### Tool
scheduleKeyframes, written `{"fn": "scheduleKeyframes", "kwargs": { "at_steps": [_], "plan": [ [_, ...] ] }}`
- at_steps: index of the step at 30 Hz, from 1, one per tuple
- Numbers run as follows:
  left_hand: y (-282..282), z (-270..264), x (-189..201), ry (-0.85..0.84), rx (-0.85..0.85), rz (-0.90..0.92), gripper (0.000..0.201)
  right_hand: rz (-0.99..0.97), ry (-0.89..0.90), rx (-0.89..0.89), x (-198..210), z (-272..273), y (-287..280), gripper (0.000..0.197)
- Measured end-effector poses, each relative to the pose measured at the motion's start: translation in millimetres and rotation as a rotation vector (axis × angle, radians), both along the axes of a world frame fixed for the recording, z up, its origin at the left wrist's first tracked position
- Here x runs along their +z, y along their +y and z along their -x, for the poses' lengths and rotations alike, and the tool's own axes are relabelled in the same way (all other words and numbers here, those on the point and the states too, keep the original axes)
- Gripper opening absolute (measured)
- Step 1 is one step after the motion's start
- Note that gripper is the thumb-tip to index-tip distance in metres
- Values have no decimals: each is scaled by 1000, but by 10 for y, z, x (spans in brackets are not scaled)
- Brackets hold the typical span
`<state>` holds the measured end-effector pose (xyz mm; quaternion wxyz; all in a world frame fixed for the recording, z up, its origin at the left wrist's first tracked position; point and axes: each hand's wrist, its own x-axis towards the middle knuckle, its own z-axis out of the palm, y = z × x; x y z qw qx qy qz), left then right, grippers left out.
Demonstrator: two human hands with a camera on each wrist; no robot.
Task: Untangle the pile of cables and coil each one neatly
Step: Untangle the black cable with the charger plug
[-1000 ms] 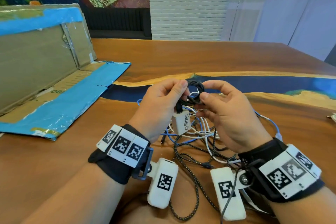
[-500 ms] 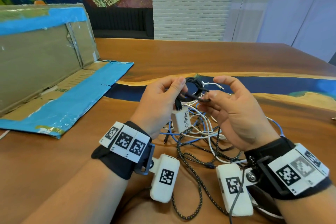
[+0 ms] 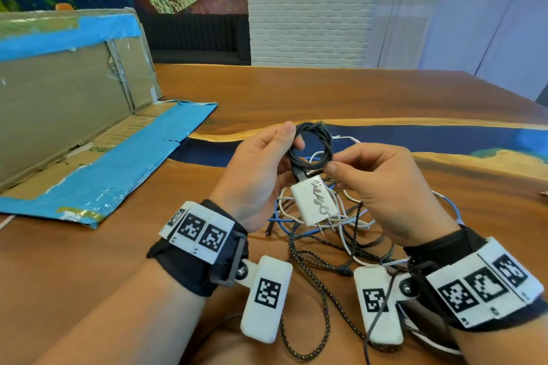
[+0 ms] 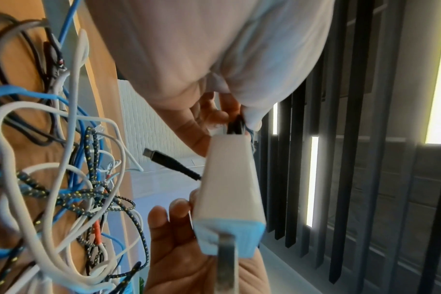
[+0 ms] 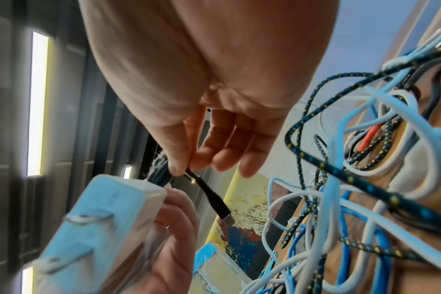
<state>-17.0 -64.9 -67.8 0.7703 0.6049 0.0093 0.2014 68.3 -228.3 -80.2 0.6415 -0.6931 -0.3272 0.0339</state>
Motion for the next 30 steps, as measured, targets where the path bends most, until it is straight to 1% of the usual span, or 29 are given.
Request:
{"fn": "scheduleKeyframes", "kwargs": {
  "at_steps": [2,3,7,9,11,14,17,21,25,30],
  "plan": [
    [-2,-1,-7,5,-11,16,32,-55,51,19,-13,32,26,5],
    [1,-8,-13,5,-7,13,31,-98,104,24,-23,52,49,6],
    [13,-40,-52,3,53,-66,31,-231,406,115,-69,108,132,9],
    [9,-53,-68,2,64,-98,32,-254,483,149,-87,98,135,12],
    [7,-55,-81,2,66,-115,32,-274,519,162,-101,84,136,15],
    [30,-60,-98,5,67,-139,34,-308,551,180,-114,66,143,18],
    [54,-66,-110,30,133,-195,36,-332,570,193,-116,61,150,17],
    [52,-83,-140,65,191,-218,37,-336,536,206,-108,89,142,16],
    [36,-93,-159,76,188,-256,36,-327,487,177,-47,117,118,34],
    [6,-83,-170,64,147,-316,33,-316,448,100,-53,102,123,27]
  ]
}}
